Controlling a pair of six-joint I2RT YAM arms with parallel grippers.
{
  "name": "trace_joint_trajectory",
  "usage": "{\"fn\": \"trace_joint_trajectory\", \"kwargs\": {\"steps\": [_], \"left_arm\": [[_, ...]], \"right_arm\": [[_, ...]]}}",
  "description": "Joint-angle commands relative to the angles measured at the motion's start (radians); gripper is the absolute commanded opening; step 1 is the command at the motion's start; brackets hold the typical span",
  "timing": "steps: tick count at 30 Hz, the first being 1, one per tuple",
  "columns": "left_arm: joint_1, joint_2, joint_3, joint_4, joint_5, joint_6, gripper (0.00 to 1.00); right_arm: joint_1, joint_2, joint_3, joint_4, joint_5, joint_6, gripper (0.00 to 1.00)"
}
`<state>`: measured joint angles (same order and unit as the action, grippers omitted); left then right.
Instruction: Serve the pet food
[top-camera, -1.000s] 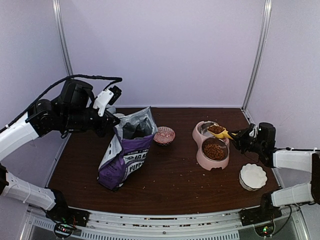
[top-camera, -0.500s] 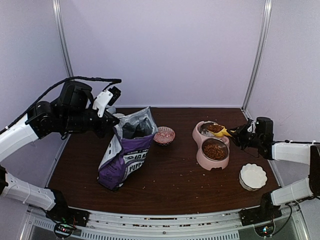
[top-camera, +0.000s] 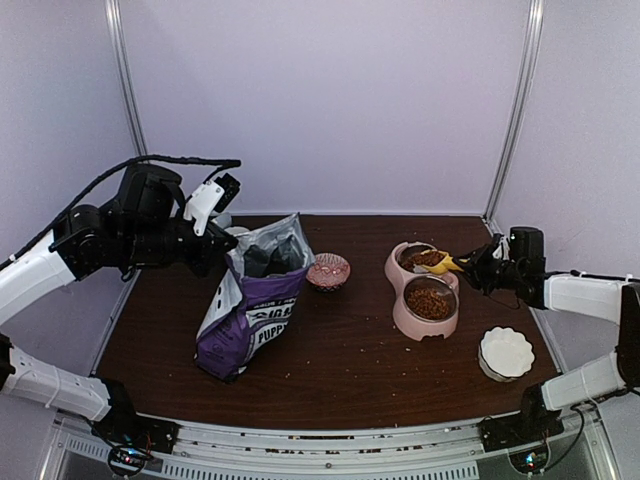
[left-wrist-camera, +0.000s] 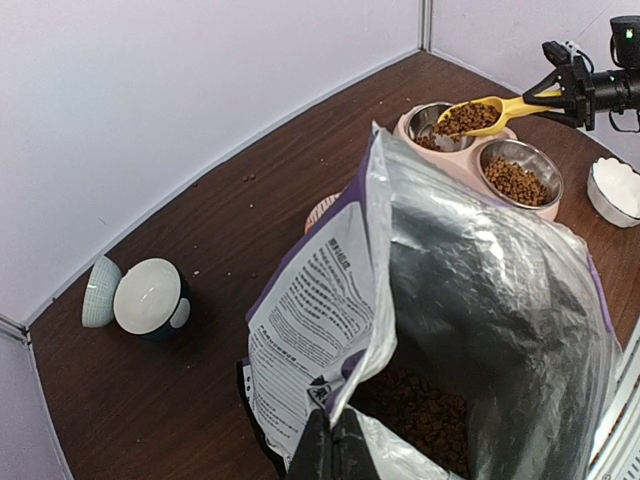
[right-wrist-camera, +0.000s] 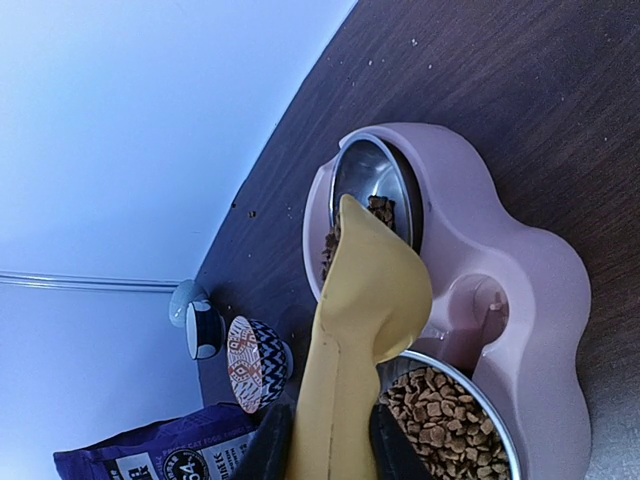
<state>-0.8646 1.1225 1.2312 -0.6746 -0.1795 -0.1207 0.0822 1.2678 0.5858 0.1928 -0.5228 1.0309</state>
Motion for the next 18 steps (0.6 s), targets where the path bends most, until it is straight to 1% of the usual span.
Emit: {"fn": "trace_joint_trajectory", "kwargs": {"steps": [1,18], "left_arm": [[0.009,-0.014,-0.015,0.030,-0.015,0.012,0.00],[0.010,-0.023,-0.030,0.034,-0.017,0.013,0.00]], "right_arm": [[-0.009,0.009,0.053,-0.007,0.019,-0.036,0.11],[-0.010,0.011,0.137,-0.135,0.038,-0.105,0.11]]}}
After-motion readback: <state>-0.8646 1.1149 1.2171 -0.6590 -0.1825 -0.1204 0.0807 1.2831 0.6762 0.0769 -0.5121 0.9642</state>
